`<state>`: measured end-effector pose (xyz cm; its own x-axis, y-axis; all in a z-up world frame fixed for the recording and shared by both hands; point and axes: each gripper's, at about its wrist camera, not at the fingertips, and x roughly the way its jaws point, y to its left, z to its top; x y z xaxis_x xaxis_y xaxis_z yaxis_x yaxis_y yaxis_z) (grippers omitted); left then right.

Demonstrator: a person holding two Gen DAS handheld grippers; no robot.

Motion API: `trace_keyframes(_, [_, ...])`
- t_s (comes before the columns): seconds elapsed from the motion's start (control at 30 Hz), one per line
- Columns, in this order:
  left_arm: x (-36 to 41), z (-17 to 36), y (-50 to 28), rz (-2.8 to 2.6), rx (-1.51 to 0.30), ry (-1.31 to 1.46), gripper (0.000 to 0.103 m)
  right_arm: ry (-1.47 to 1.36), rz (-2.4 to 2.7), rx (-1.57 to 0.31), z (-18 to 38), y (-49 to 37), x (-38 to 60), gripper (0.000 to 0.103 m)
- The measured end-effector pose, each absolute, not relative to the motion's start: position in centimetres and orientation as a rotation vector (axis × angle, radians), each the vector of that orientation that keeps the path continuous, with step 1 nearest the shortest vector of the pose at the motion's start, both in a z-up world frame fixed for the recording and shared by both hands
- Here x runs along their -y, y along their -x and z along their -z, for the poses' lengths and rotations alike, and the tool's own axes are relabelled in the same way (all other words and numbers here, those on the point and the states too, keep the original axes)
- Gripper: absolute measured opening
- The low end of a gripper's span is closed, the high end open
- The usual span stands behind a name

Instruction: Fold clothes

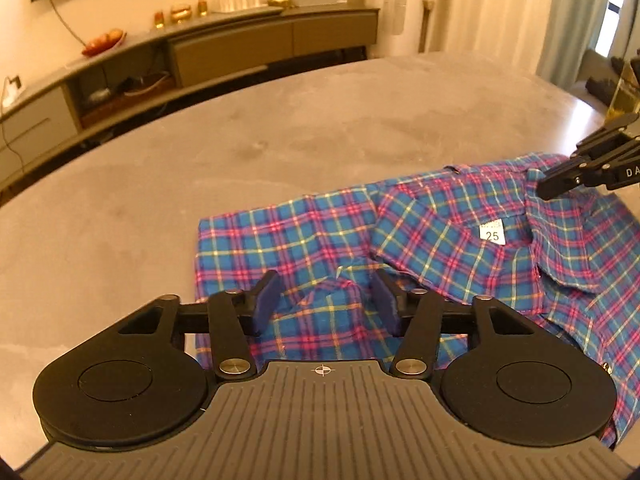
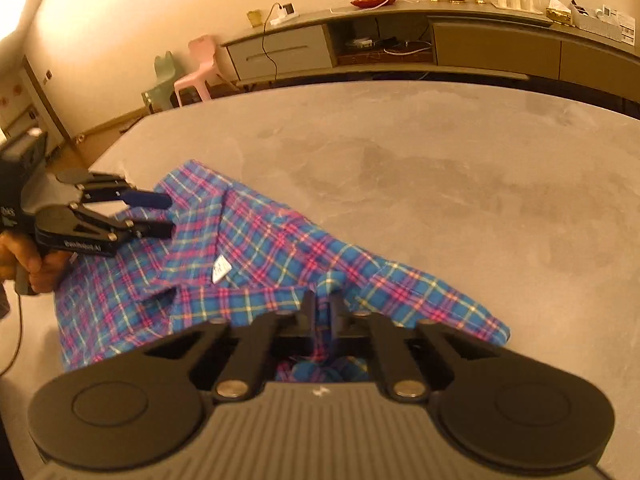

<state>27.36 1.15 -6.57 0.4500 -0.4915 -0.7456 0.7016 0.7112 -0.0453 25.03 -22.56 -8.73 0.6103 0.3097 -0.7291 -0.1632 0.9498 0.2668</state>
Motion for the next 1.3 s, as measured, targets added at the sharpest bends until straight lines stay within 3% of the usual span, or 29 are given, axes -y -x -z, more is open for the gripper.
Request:
trace_keyframes(0.27, [-1.3,5.5,-27.4,0.702,-0.803,-0.307,0.056,-0.134,-0.18,-0.821,7.9,-24.6,22.6,0.004])
trace_keyframes(0.37, [-0.3,4.7,-26.5,0.72,-0.757,-0.346,0.049,-0.125,-0.162,-0.841,8.7,-24.8,22.4,0.004])
trace_keyframes(0.53, [1.6,5.2,-25.2,0.766,-0.739,-0.433,0.05,-0.151,-0.143,-0.845,8.3,-24.0,23.4,0.023])
trace_keyframes(0.57, [1.6,5.8,-25.3,0.743,-0.751,-0.445,0.05,-0.171,-0.14,-0.836,7.8,-23.5,23.9,0.023])
trace_keyframes(0.7, [1.3,6.7,-26.3,0.715,-0.789,-0.407,0.054,-0.162,-0.208,-0.875,8.1,-20.3,25.0,0.009])
trace_keyframes(0.77, [1.0,7.0,-26.8,0.697,-0.795,-0.385,0.062,-0.078,-0.193,-0.917,9.5,-19.3,24.6,0.004])
trace_keyframes(0.83, [0.7,6.8,-26.9,0.648,-0.797,-0.366,0.062,-0.043,-0.14,-0.921,9.4,-18.7,25.0,0.003])
trace_keyframes(0.97, [0.0,5.0,-25.4,0.561,-0.781,-0.324,0.052,-0.012,0.001,-0.886,8.5,-17.7,25.5,0.009])
trace_keyframes(1.07, [-0.7,2.5,-21.6,0.612,-0.731,-0.344,0.059,-0.03,-0.132,-0.799,5.9,-14.9,22.3,0.017])
trace_keyframes(1.13, [-1.3,1.9,-18.8,0.66,-0.71,-0.35,0.062,0.027,-0.28,-0.82,6.1,-13.8,18.6,0.036])
trace_keyframes(1.3, [-1.2,5.5,-16.7,0.599,-0.787,-0.425,0.056,0.177,-0.248,-0.941,10.1,-15.1,16.5,0.042])
